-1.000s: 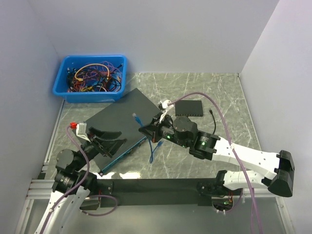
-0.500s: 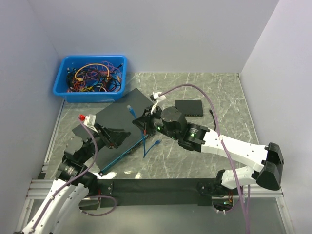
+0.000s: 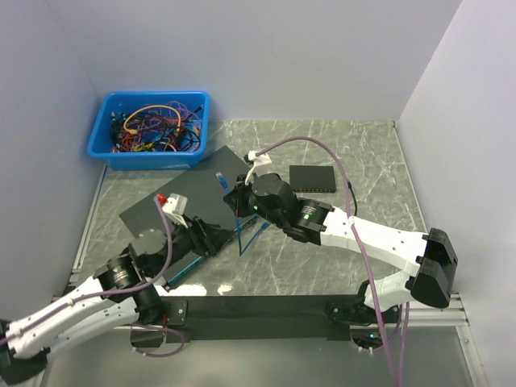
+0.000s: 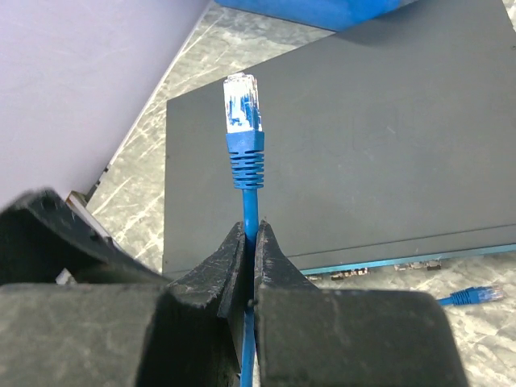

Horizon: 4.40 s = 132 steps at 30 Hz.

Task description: Insert the plug into the switch port

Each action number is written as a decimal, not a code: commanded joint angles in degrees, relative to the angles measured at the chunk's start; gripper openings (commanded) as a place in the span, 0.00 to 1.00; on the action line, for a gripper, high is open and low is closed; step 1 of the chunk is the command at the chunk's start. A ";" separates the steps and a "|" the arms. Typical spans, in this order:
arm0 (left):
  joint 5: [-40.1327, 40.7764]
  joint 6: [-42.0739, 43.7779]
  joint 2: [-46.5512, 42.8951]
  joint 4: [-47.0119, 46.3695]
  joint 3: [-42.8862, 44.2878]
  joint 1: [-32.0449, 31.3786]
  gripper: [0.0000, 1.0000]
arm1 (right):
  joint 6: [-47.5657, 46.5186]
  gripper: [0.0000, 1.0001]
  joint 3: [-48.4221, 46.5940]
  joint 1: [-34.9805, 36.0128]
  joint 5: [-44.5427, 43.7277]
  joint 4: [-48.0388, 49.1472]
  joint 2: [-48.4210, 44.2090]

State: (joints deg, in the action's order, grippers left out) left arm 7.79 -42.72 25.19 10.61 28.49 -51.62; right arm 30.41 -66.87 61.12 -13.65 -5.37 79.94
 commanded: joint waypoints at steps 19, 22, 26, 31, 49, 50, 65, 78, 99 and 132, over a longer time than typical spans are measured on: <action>27.54 1.05 17.26 -9.55 5.61 -18.87 0.42 | 6.58 0.00 5.87 -0.13 4.95 5.27 -5.84; 26.92 1.41 17.35 -11.74 4.65 -18.87 0.23 | 7.90 0.00 7.45 -0.21 6.00 6.93 -6.90; 27.19 1.23 15.43 -12.98 2.28 -18.87 0.01 | 8.96 0.00 9.56 -0.04 7.32 8.79 -8.31; 24.64 3.43 13.04 -13.60 -0.36 -18.87 0.00 | 7.82 0.08 9.92 -0.13 6.81 8.02 -9.81; 21.92 2.29 13.66 -14.74 -1.69 -19.05 0.00 | 1.40 0.46 3.42 -0.13 0.82 0.97 -9.72; 21.31 2.29 13.92 -14.83 -1.60 -19.14 0.01 | 0.97 0.46 2.37 -0.04 0.47 0.62 -8.41; 21.83 1.85 14.36 -14.57 -1.16 -20.10 0.01 | -1.59 0.49 -3.88 -0.04 -3.49 -2.90 -1.02; 22.26 1.85 15.59 -15.36 -0.81 -20.46 0.01 | -1.85 0.30 -4.14 -0.13 -4.63 -3.25 -0.14; 22.88 2.11 17.09 -13.78 1.39 -20.54 0.51 | -1.06 0.00 0.77 -2.05 -2.71 -1.23 -4.96; 37.75 6.15 8.29 -8.22 3.06 -11.77 0.99 | -2.91 0.00 21.59 -14.01 8.86 -0.10 -9.81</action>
State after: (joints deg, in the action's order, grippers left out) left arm 47.75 -40.60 32.99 8.60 31.88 -67.09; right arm 25.52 -46.22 48.58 -12.80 -16.86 70.70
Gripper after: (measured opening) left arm 0.986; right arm 0.203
